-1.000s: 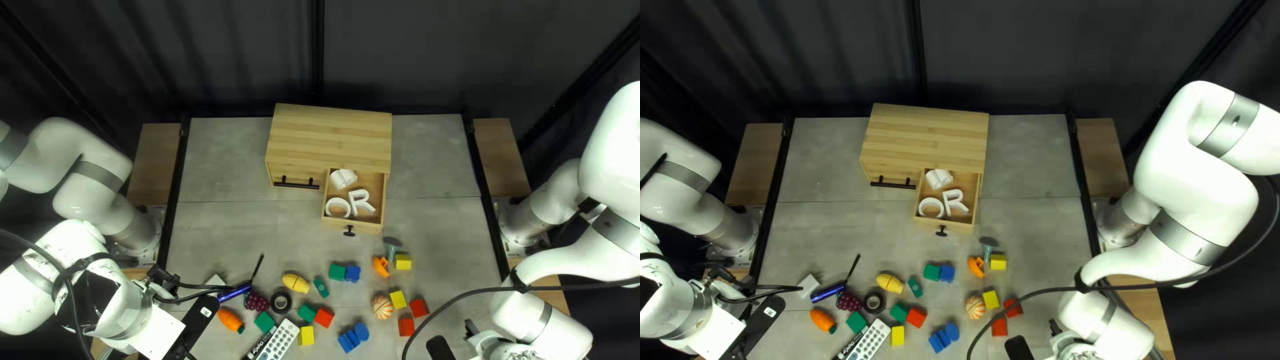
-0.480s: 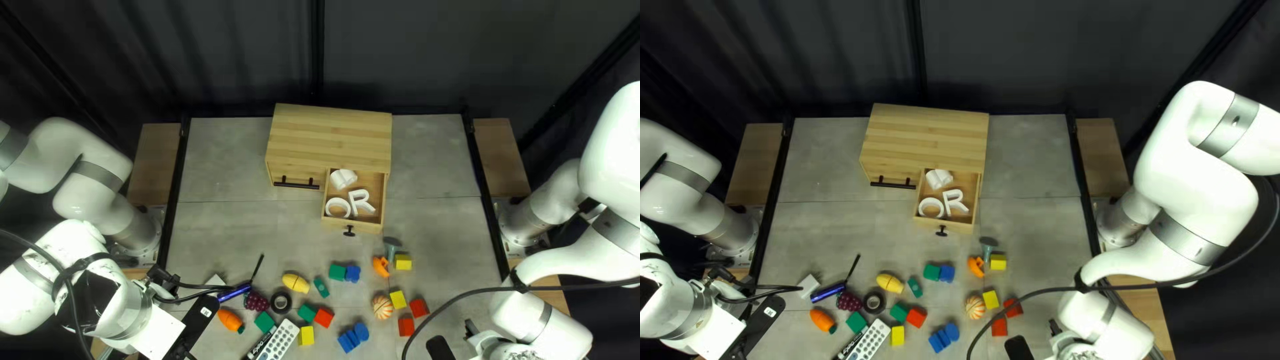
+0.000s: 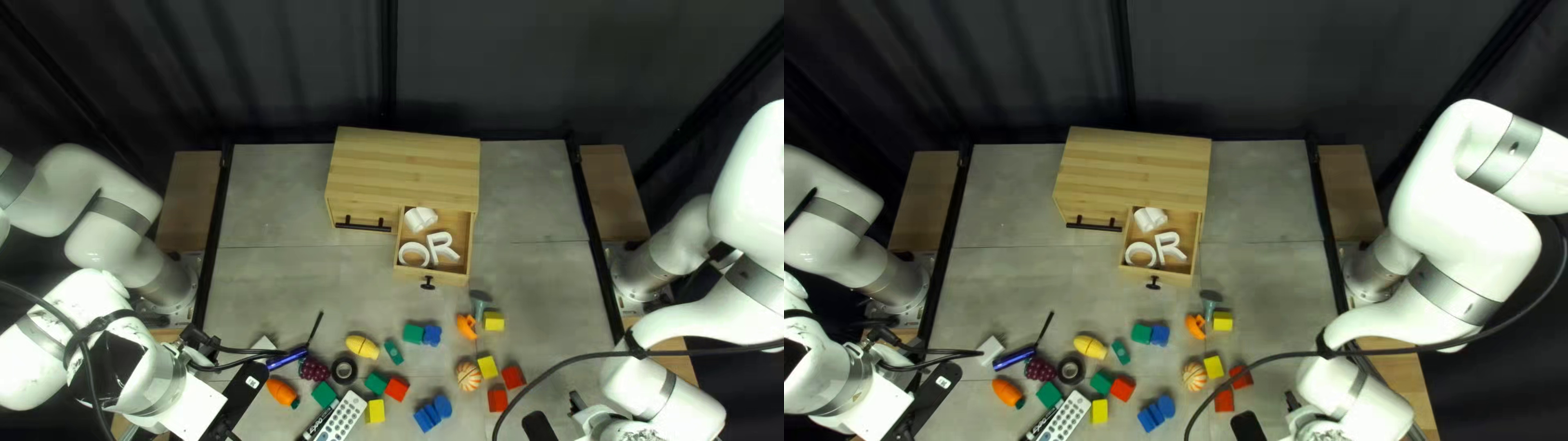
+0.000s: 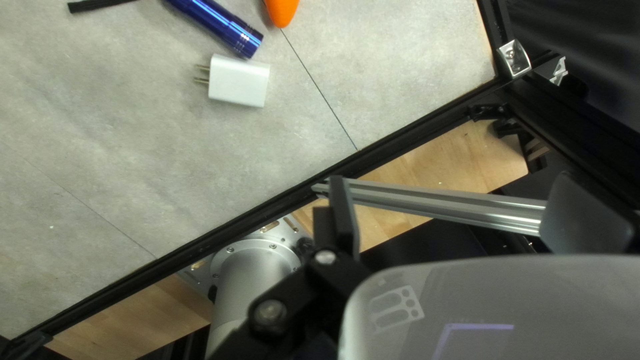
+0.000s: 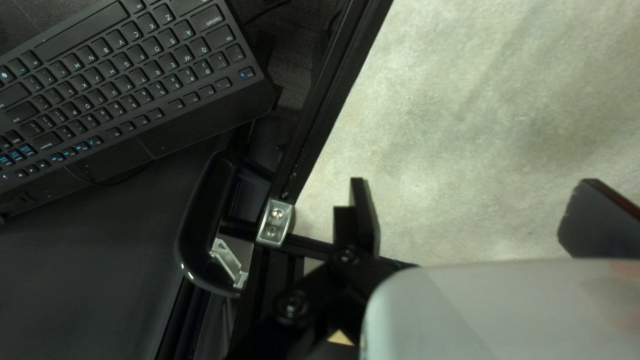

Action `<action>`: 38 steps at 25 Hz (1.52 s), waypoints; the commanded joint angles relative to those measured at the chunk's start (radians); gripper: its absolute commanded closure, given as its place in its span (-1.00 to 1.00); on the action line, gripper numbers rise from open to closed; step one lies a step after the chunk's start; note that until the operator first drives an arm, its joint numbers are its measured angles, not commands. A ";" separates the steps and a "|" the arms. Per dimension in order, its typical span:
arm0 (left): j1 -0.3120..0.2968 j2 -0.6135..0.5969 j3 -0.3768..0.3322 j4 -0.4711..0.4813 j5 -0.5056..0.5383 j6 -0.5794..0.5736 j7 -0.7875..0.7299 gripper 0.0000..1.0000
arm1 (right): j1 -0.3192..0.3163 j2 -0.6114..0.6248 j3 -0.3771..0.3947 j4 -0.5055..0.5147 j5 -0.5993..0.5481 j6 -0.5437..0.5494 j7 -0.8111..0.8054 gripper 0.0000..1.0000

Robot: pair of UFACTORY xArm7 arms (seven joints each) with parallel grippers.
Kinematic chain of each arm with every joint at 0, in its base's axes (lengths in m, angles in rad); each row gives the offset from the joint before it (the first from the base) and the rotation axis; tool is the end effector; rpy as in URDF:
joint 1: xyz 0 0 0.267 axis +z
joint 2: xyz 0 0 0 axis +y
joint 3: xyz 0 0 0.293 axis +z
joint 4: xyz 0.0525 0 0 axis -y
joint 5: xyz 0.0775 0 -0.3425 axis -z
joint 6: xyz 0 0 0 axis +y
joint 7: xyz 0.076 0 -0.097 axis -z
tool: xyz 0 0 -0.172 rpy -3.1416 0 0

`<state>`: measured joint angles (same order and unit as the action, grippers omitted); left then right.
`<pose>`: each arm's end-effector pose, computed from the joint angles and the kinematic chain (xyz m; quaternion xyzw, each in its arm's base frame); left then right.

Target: Open drawers and place objects into drawer and close

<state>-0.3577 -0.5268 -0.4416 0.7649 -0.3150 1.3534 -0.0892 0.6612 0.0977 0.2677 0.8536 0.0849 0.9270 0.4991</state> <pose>0.1800 -0.2633 0.2360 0.9588 -0.2768 -0.0604 0.0210 0.2259 0.3335 0.0817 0.9781 0.1851 -0.0927 0.0213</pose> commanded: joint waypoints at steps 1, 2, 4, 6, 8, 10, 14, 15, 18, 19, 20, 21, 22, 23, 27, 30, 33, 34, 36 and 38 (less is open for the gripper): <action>0.000 0.000 0.000 0.000 0.000 0.000 0.000 -1.00 | 0.000 0.000 0.000 0.000 0.000 0.000 0.000 -1.00; 0.000 0.000 0.000 0.000 0.000 0.000 0.000 -1.00 | 0.000 0.000 0.000 0.000 0.000 0.000 0.000 -1.00; 0.000 0.000 0.000 0.000 0.000 0.000 0.000 -1.00 | 0.000 0.000 0.000 0.000 0.000 0.000 0.000 -1.00; 0.000 0.000 0.000 0.000 0.000 0.000 0.000 -1.00 | 0.000 0.000 0.000 0.000 0.000 0.000 0.000 -1.00; 0.000 0.000 0.000 0.000 0.000 0.000 0.000 -1.00 | 0.000 0.000 0.000 0.000 0.000 0.000 0.000 -1.00; 0.000 0.000 0.000 0.000 0.000 0.000 0.000 -1.00 | 0.000 0.000 0.000 0.000 0.000 0.000 0.000 -1.00; 0.002 0.011 -0.002 0.002 -0.011 -0.007 -0.011 -1.00 | 0.000 0.000 0.000 0.000 0.000 0.000 0.000 -1.00; 0.004 0.020 -0.003 0.007 -0.010 -0.007 -0.012 -1.00 | 0.000 0.000 0.000 0.000 0.000 0.000 0.000 -1.00; 0.010 0.047 -0.003 0.024 -0.006 -0.006 -0.010 -1.00 | 0.000 0.000 0.000 0.000 0.000 0.000 0.000 -1.00; 0.013 0.057 -0.002 0.028 -0.005 -0.008 -0.009 -1.00 | 0.000 0.000 0.000 0.000 0.000 0.000 0.000 -1.00; 0.018 0.075 -0.003 0.035 0.001 -0.014 -0.008 -1.00 | 0.000 0.000 0.000 0.000 0.000 0.000 0.000 -1.00; 0.022 0.084 -0.005 0.033 0.006 -0.024 -0.009 -1.00 | 0.000 0.000 0.000 0.000 0.000 0.000 0.000 -1.00; 0.025 0.085 -0.006 0.026 0.010 -0.034 -0.010 -1.00 | 0.000 0.000 0.000 0.000 0.000 0.000 0.000 -1.00; 0.030 0.082 -0.007 0.006 0.015 -0.059 -0.016 -1.00 | 0.000 0.000 0.000 0.000 0.000 0.000 0.000 -1.00; 0.056 0.066 -0.022 -0.053 0.041 -0.134 -0.078 -1.00 | 0.000 0.000 0.000 0.000 0.000 0.000 0.000 -1.00; 0.067 0.062 -0.052 -0.095 0.078 -0.187 -0.126 -1.00 | 0.000 0.000 0.000 0.000 0.000 0.000 0.000 -1.00; 0.071 0.084 -0.069 -0.129 0.104 -0.238 -0.124 -1.00 | 0.000 0.000 0.000 0.000 0.000 0.000 0.000 -1.00; 0.072 0.092 -0.071 -0.136 0.107 -0.249 -0.118 -1.00 | 0.000 0.000 0.000 0.000 0.000 0.000 0.000 -1.00; 0.070 0.110 -0.073 -0.163 0.111 -0.288 -0.096 -1.00 | 0.000 0.000 0.000 0.000 0.000 0.000 0.000 -1.00; 0.065 0.115 -0.073 -0.201 0.105 -0.332 -0.078 -1.00 | 0.000 0.000 0.000 0.000 0.000 0.000 0.000 -1.00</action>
<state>-0.2874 -0.4235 -0.5123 0.6086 -0.2074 1.0744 -0.1905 0.6612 0.0977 0.2677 0.8536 0.0849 0.9270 0.4991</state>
